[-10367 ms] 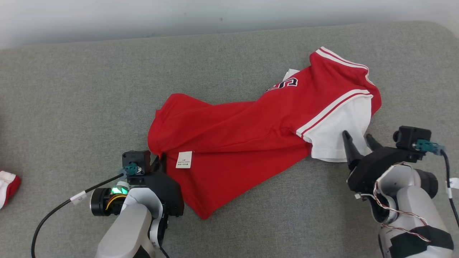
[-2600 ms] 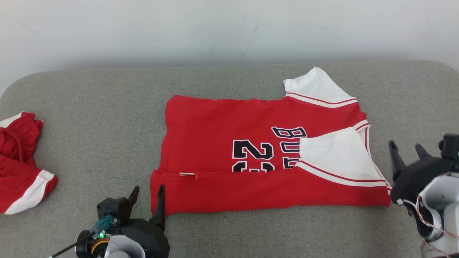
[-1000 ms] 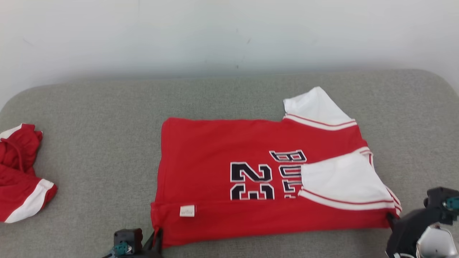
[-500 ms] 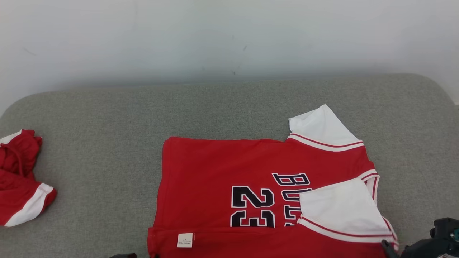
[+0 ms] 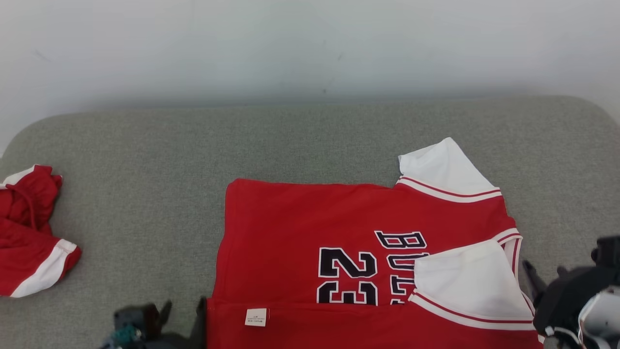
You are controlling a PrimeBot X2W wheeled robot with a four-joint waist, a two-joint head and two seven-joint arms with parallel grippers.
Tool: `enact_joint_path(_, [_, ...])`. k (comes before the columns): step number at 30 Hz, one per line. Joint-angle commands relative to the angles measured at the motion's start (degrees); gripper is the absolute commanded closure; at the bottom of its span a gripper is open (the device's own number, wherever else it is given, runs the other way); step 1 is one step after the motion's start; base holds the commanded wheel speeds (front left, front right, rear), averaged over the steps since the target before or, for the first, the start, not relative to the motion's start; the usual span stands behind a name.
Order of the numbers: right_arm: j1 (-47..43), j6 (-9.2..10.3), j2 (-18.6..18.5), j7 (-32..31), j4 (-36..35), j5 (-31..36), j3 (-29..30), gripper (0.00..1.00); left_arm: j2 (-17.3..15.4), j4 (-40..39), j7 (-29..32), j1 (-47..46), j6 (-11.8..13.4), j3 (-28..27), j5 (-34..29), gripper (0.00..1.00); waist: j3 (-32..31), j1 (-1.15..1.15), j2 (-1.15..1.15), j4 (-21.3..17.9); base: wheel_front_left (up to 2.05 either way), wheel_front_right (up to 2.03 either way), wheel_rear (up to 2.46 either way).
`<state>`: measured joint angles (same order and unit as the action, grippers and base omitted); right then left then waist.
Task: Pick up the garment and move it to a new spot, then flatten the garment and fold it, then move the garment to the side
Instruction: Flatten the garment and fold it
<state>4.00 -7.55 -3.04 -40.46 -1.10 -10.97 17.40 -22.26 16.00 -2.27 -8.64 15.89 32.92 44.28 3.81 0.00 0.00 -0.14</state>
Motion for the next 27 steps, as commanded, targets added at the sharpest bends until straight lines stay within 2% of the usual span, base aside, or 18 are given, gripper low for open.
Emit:
enact_joint_path(1, [2.1,0.12,-1.1,-0.7,-0.7,-0.3,-0.6,0.00,-0.7,-1.4,0.4,-2.1,-0.2,-1.0,0.4,0.00,0.9,0.00,0.00,0.1,0.00,0.00,0.00])
enact_joint_path(5, [8.4,0.12,-3.8,-2.7,0.2,-0.4,-3.3,0.00,-2.8,-2.9,4.0,-8.3,-1.5,-0.2,-1.6,0.00,2.9,0.00,0.00,0.0,0.00,0.00,0.00])
enact_joint_path(13, [27.1,0.12,-8.1,-5.0,11.2,-1.5,-10.9,0.00,-2.0,0.7,11.8,-23.2,-6.0,0.7,-0.6,0.00,9.9,0.00,0.00,-1.4,0.00,0.00,0.00])
enact_joint_path(16, [31.1,0.12,-8.9,-4.4,14.6,-1.0,-12.8,0.00,-1.1,2.4,13.5,-26.4,-7.1,1.0,-0.1,0.00,11.6,0.00,0.00,-1.7,0.00,0.00,0.00])
enact_joint_path(19, [37.2,0.13,-7.8,-3.2,19.4,-2.4,-14.0,0.00,-0.7,5.2,15.3,-30.5,-7.9,1.3,-0.6,0.00,14.0,0.00,0.00,-2.2,0.00,0.00,0.00])
enact_joint_path(27, [48.0,0.13,-8.6,1.8,30.9,-0.3,-17.5,0.00,-0.1,12.9,18.5,-38.7,-9.8,3.7,-3.2,0.00,18.4,0.00,0.00,-2.4,0.00,0.00,0.00])
